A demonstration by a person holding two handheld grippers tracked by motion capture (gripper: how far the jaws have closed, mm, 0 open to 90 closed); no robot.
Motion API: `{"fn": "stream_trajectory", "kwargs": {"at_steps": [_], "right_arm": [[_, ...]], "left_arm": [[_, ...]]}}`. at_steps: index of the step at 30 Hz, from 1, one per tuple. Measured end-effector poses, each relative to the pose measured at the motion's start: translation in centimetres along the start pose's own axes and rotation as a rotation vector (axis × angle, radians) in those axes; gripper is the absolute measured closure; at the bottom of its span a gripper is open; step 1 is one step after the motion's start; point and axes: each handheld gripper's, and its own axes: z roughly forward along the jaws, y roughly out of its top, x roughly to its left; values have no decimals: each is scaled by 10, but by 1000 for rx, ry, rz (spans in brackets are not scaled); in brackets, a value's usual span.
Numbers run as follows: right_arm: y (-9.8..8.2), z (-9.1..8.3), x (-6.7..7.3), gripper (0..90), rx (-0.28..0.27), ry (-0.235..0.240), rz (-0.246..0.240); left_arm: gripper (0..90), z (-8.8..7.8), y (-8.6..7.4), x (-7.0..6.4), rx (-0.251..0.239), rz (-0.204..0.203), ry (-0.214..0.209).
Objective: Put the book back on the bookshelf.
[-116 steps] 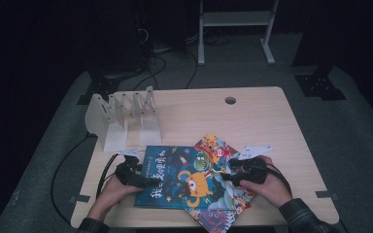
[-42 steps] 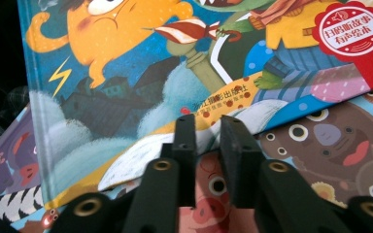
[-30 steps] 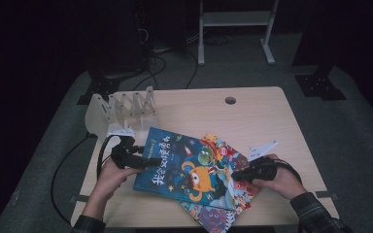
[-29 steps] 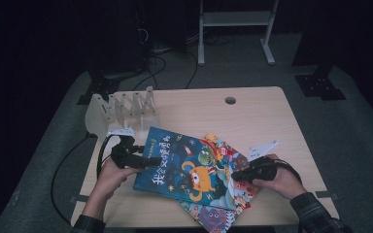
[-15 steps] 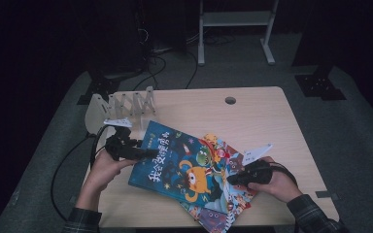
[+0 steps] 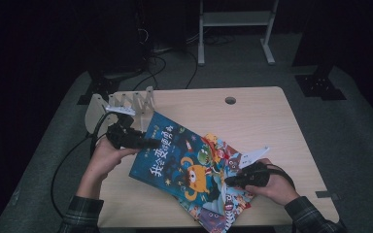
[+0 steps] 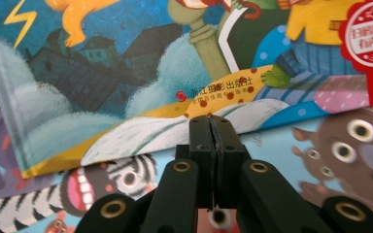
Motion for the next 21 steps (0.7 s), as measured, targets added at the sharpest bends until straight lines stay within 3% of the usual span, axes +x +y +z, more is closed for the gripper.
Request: {"fn": "stream_trajectory", "kwargs": {"at_steps": [6,15,21], "right_arm": [[6,8,9,874,2,34,-18],[11,14,17,867,3,30,-49],[18,23,26,868,-6,37,-56]], "left_arm": [[577,-7,18,-6,21,3,-6],[614,-9,44,-16,83,20,10],[654,-11,59,-19,99,21,23]]}}
